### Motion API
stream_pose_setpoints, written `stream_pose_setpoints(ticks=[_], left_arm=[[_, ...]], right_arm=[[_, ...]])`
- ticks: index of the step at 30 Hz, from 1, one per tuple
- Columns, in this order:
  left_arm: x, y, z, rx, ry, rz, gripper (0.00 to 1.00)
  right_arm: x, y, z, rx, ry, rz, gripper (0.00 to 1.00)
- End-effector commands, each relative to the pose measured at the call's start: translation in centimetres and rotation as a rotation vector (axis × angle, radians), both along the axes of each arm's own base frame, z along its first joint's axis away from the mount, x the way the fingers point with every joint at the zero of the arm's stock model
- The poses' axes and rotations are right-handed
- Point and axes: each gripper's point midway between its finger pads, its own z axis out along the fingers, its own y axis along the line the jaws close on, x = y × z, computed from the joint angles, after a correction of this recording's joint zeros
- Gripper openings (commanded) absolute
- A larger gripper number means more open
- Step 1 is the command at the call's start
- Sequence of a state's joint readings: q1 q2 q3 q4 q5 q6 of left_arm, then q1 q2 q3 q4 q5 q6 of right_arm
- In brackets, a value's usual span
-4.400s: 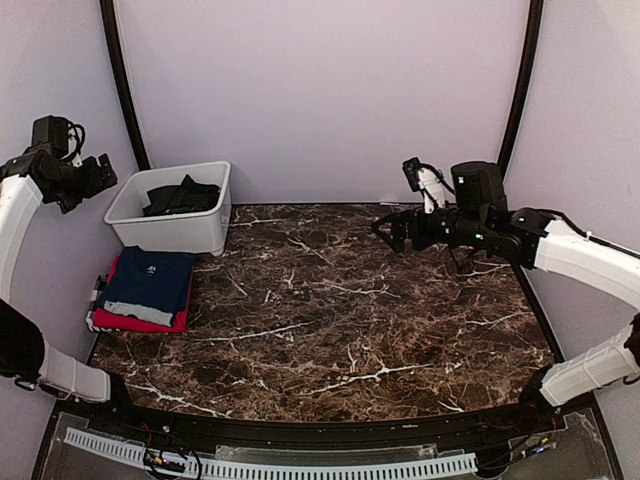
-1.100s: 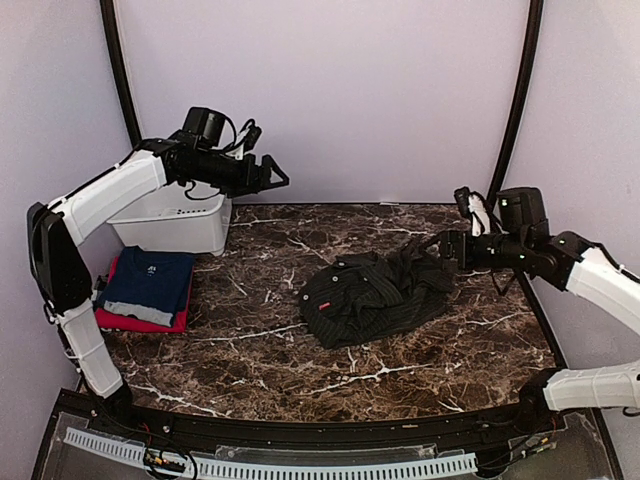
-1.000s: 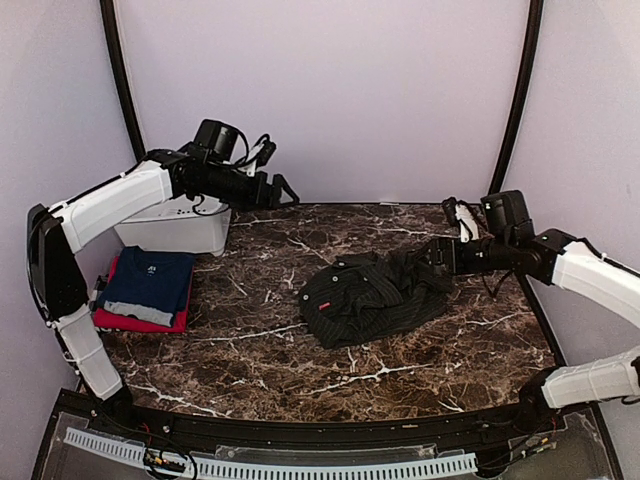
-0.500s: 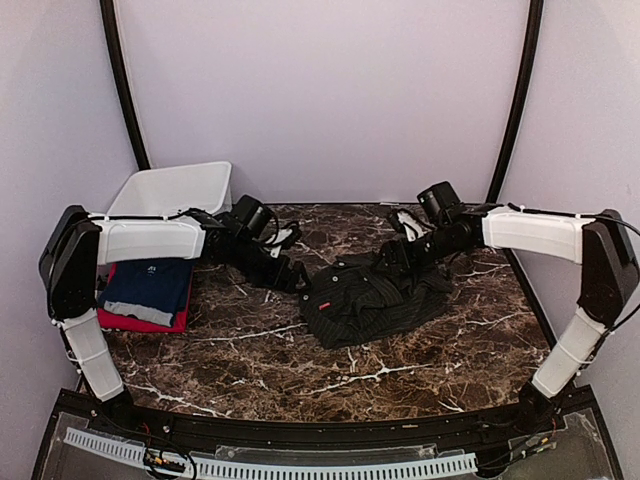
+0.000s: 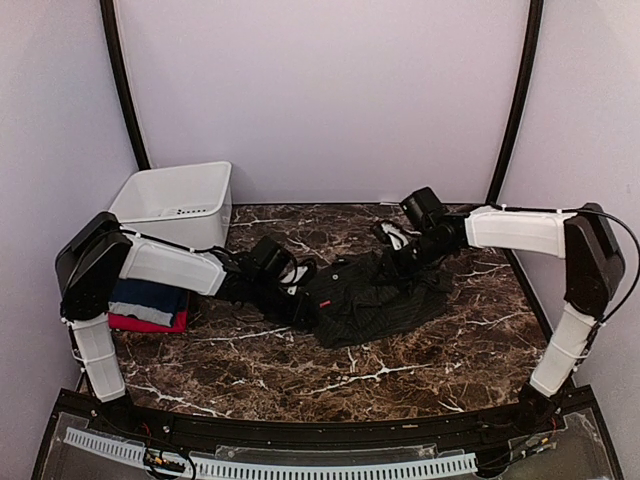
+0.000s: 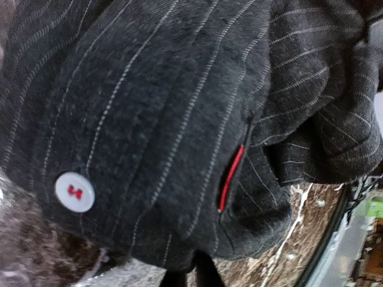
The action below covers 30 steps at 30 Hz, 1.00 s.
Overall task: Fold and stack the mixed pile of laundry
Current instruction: Pick up the crumpled shirt from the center of the board, then adjust the crumpled shirt at the center of the board.
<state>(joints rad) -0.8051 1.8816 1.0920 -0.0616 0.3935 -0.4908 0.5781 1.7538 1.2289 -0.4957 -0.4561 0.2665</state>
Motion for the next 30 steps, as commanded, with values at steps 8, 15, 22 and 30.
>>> stream_pose_setpoints(ticks=[8,15,22,30], left_arm=[[5.0,2.7,28.6,-0.161,-0.668,0.122,0.00],[3.5,7.9,41.0,-0.271,-0.931,0.268,0.00],[-0.3,5.1,42.8,-0.363,-0.879,-0.004,0.00],[5.5,6.9,37.2,-0.095,-0.787,0.191,0.62]], right_arm=[[-1.5,0.3,32.6,0.444,-0.665,0.029,0.00],[-8.5,-0.5,46.6,0.682,-0.900,0.180,0.00],[-7.9,-4.2,47.9,0.590,-1.013,0.001,0.00],[-2.1,-10.4,42.9,0.366,-0.956,-0.318,0.00]])
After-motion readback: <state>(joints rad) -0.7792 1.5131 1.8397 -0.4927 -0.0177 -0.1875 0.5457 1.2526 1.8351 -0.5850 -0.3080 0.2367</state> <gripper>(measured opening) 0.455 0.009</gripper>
